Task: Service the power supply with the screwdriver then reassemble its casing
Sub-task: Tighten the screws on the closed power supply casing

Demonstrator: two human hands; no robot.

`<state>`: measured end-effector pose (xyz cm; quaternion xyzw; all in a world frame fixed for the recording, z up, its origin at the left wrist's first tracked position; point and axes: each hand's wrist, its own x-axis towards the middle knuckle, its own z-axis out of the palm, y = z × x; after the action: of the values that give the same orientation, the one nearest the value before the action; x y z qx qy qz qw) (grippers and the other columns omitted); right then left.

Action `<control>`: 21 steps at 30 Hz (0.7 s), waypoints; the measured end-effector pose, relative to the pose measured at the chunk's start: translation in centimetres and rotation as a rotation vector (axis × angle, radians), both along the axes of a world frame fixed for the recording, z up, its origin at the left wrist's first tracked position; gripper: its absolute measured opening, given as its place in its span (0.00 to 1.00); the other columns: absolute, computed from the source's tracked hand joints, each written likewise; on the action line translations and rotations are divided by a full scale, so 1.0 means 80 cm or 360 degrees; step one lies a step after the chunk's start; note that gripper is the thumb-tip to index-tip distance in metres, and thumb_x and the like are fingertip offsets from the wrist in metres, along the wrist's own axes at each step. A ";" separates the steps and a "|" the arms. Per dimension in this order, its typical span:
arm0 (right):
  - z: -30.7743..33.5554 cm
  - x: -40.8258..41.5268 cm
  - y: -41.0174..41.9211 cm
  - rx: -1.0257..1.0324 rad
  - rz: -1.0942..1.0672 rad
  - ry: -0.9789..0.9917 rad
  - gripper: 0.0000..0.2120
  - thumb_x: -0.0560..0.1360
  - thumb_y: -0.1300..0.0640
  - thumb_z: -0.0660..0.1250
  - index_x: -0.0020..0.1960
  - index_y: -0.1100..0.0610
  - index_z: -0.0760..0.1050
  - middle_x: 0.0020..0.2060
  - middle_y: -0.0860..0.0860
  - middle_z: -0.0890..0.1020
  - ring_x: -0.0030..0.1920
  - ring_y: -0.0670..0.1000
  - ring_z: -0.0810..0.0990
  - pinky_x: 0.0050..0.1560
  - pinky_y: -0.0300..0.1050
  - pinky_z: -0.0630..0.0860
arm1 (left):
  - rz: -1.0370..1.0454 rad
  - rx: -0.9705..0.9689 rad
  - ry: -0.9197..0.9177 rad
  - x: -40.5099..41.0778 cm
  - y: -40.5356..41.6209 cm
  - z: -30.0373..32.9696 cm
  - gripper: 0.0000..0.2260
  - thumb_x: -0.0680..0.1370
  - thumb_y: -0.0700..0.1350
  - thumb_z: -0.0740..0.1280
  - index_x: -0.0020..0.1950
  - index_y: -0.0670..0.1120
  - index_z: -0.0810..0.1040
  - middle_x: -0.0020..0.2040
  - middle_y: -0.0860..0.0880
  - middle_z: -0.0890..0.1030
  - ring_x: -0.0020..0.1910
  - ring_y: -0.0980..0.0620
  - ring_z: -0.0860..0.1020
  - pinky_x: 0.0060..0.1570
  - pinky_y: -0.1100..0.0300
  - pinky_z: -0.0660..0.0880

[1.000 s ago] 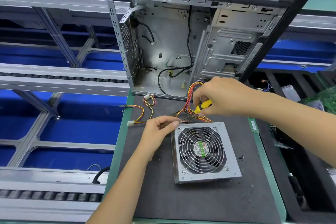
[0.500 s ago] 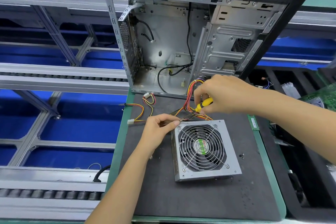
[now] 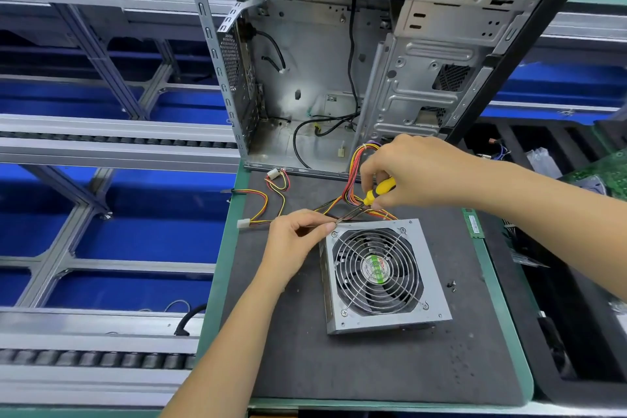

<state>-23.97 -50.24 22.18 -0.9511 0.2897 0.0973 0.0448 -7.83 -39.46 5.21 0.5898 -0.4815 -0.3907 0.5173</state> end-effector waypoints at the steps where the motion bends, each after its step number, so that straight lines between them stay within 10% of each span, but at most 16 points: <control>1: 0.000 0.001 0.000 -0.0003 0.0000 0.0000 0.09 0.68 0.43 0.72 0.46 0.42 0.78 0.38 0.41 0.74 0.42 0.47 0.70 0.36 0.42 0.66 | 0.0003 -0.0038 -0.0075 0.000 0.000 0.001 0.04 0.74 0.38 0.73 0.47 0.44 0.86 0.44 0.50 0.85 0.45 0.57 0.82 0.48 0.67 0.74; 21: 0.002 0.006 0.001 -0.0038 0.0024 0.0022 0.10 0.69 0.43 0.71 0.49 0.43 0.79 0.40 0.41 0.78 0.43 0.47 0.72 0.36 0.42 0.67 | -0.0070 -0.0031 -0.0302 0.006 -0.004 0.008 0.05 0.75 0.38 0.73 0.47 0.47 0.86 0.43 0.55 0.85 0.45 0.59 0.81 0.47 0.69 0.75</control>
<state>-23.50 -50.15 22.38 -0.9531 0.2840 0.1005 0.0306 -7.32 -39.80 5.83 0.6085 -0.5449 -0.3396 0.4663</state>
